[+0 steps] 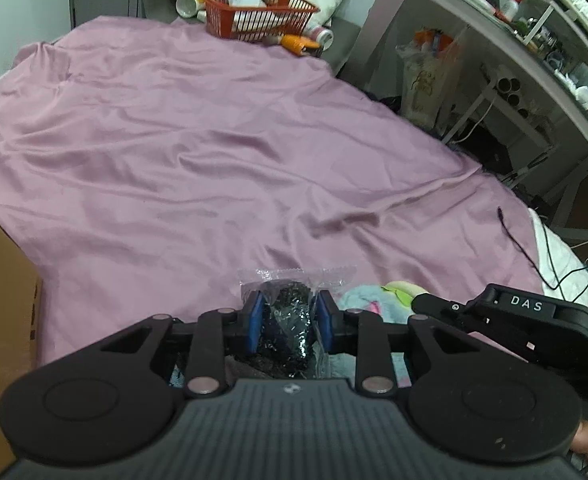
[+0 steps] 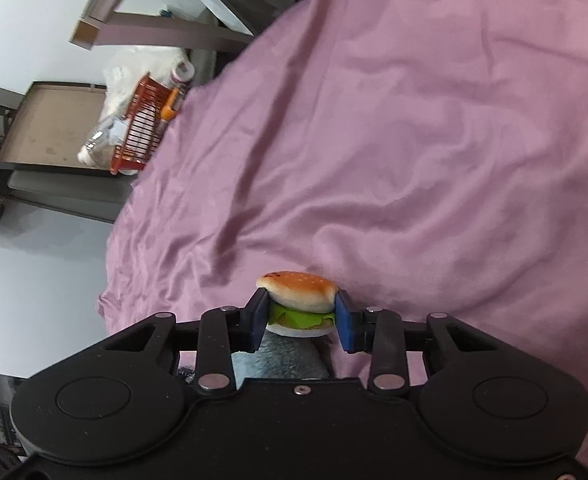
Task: Organize soft objects
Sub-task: 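Carry the black bag and burger toy with both tools over the box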
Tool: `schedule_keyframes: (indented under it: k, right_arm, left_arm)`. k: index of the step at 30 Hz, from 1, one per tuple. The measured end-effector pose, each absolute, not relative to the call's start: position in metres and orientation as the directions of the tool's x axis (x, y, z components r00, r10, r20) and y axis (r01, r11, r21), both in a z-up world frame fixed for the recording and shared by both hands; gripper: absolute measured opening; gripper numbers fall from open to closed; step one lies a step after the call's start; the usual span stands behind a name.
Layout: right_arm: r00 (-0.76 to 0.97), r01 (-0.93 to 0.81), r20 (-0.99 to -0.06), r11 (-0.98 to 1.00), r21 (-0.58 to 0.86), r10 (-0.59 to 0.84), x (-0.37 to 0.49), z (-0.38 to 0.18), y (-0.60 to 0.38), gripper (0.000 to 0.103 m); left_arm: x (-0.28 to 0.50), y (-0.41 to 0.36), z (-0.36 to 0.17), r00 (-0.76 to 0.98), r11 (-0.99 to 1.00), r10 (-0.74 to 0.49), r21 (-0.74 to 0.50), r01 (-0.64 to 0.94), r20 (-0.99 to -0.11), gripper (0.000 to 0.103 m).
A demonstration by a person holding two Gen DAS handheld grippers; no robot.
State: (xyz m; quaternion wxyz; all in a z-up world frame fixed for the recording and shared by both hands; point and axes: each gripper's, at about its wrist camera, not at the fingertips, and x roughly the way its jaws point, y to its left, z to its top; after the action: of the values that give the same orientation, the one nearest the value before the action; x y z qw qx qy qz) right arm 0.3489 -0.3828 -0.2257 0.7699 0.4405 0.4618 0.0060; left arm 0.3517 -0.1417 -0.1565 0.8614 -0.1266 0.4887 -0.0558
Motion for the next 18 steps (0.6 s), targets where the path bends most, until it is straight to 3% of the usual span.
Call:
schedule_keyframes:
  k: [18]
  right_arm:
    - [0.655, 0.278, -0.697, 0.763, 0.583, 0.293, 0.310, -0.164, -0.356, 0.034]
  left_arm:
    - [0.311, -0.128, -0.120, 0.584, 0.948, -0.226, -0.314, -0.051, -0.780, 0.028]
